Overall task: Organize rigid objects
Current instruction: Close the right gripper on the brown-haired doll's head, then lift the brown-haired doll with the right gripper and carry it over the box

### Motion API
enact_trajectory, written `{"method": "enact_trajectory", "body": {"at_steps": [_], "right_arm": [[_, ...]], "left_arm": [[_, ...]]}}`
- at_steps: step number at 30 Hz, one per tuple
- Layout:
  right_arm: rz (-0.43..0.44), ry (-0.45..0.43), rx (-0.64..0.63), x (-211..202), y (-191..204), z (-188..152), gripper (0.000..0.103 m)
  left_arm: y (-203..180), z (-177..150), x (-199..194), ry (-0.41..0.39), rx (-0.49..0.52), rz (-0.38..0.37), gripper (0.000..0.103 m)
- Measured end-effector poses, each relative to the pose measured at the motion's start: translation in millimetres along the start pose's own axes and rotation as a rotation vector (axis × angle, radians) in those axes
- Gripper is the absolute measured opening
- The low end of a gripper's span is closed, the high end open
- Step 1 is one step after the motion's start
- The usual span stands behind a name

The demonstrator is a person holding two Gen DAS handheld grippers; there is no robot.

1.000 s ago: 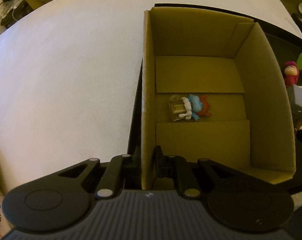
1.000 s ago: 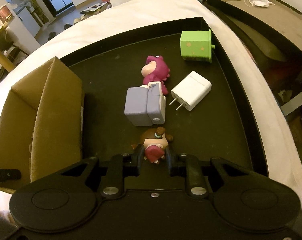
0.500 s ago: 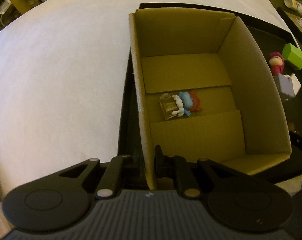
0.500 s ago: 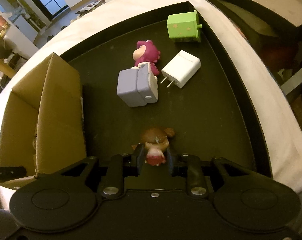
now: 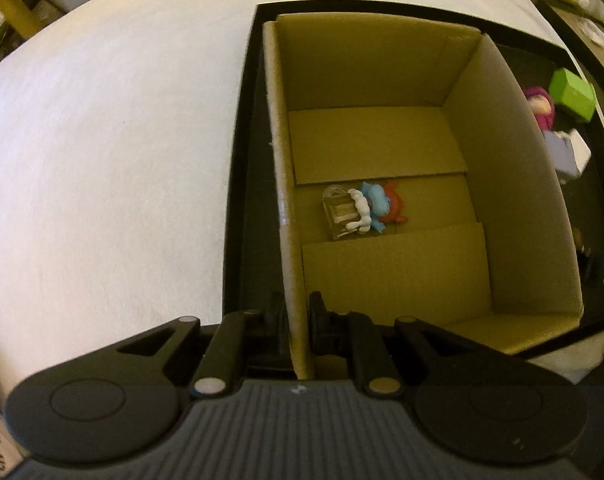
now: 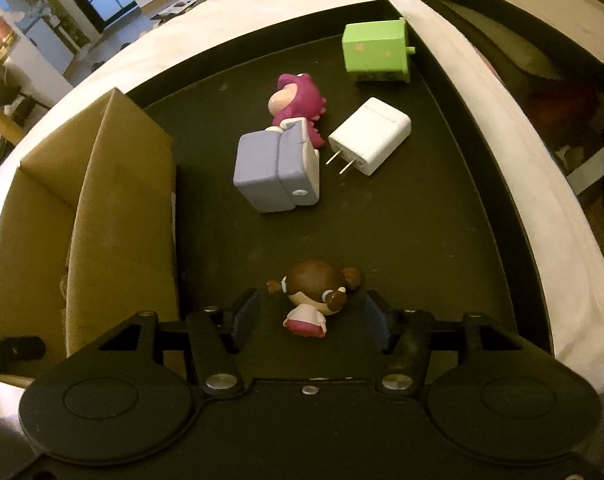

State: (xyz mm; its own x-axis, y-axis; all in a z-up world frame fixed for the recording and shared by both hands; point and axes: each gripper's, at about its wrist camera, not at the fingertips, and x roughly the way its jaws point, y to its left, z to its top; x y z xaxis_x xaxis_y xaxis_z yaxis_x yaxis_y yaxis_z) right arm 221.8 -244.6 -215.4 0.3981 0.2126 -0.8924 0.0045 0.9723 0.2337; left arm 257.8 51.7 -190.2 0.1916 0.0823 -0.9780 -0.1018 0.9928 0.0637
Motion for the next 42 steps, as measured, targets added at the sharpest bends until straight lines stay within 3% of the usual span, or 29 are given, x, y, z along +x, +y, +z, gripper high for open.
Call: {"method": "enact_trajectory", "body": {"at_steps": [5, 9, 22, 42], "right_arm": [[-0.033, -0.005, -0.044, 2, 7, -2, 0.054], [-0.053, -0.006, -0.086, 3, 13, 0, 0.033], [-0.020, -0.061, -0.099, -29, 20, 6, 0.032], [0.074, -0.186, -0.115, -79, 61, 45, 0.032]], "left_arm": [[12, 0, -4, -0.016, -0.065, 0.007, 0.009], [13, -2, -7, -0.027, -0.090, 0.031, 0.010], [9, 5, 5, -0.005, -0.111, 0.057, 0.012], [2, 6, 16, 0.019, -0.092, 0.063, 0.013]]}}
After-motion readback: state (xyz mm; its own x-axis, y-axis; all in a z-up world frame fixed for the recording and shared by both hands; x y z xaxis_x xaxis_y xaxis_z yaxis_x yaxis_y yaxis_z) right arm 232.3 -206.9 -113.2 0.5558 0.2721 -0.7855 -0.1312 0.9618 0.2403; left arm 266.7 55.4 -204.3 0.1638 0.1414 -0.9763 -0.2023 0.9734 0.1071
